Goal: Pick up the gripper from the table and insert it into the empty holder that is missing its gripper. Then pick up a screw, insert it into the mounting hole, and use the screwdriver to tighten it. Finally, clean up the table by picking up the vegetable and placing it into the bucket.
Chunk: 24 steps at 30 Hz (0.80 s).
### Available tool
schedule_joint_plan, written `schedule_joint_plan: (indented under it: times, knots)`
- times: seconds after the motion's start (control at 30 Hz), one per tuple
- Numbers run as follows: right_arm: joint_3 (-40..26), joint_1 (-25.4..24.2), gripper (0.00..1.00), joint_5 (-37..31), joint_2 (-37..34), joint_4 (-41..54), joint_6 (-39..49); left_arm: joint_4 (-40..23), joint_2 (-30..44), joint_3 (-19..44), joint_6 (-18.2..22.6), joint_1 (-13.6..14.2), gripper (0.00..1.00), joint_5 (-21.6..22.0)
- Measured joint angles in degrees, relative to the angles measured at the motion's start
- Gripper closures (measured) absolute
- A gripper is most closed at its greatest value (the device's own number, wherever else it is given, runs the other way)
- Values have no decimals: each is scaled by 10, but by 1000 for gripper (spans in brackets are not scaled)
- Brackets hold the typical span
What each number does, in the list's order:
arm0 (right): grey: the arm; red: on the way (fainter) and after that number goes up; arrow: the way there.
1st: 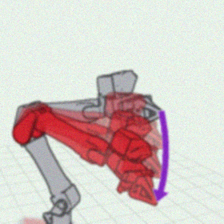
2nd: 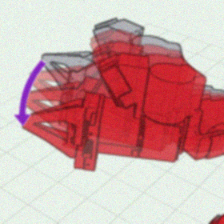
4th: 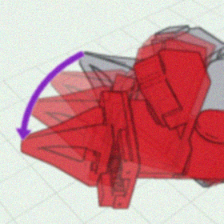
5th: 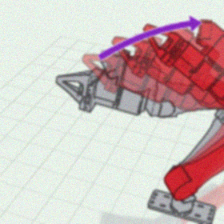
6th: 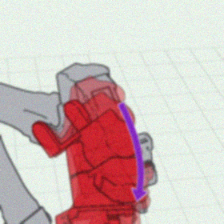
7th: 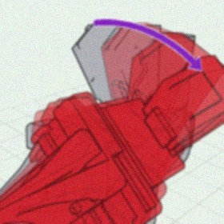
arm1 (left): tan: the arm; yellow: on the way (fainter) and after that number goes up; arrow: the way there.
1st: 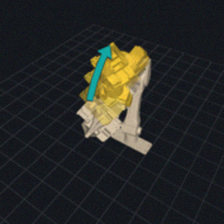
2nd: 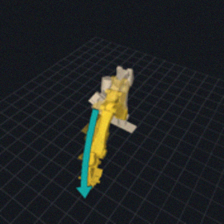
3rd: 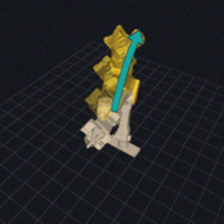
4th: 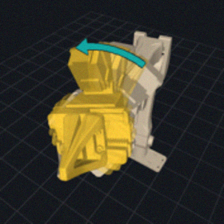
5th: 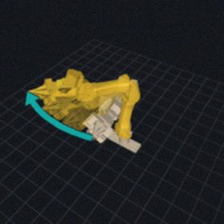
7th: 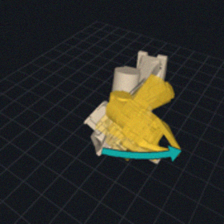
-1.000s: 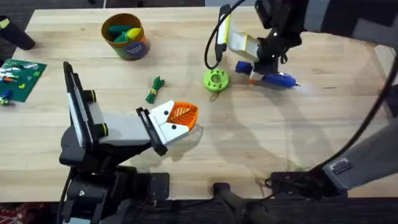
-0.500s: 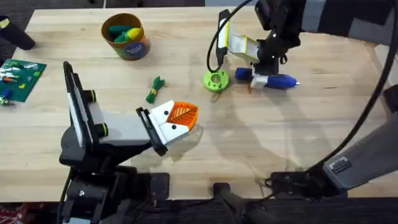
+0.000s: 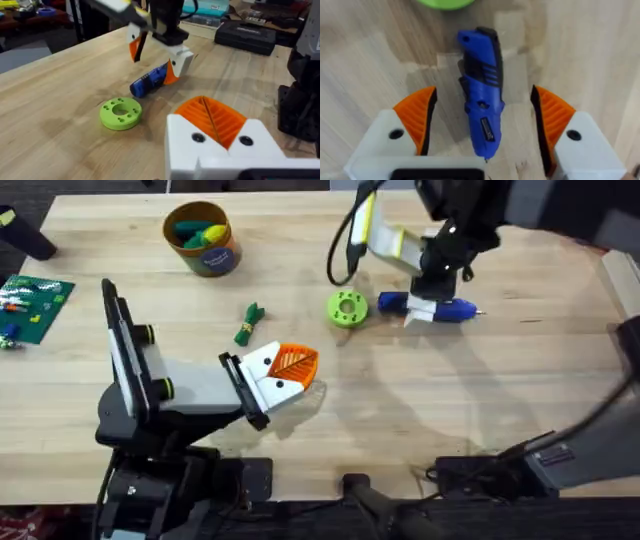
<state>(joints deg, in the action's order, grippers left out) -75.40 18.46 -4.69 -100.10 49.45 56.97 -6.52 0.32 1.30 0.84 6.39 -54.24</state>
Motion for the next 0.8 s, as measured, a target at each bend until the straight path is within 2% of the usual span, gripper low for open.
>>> schedule_joint_plan:
  times: [0.33,0.47,0.8]
  knots:
    - [-3,23,8,0,148,1,-182,1,0,0,-52,0,992,6]
    - [-3,34,8,0,196,3,-270,-5,0,4,-61,0,992,17]
    - [-3,39,8,0,260,4,-472,-52,0,82,-69,0,992,80]
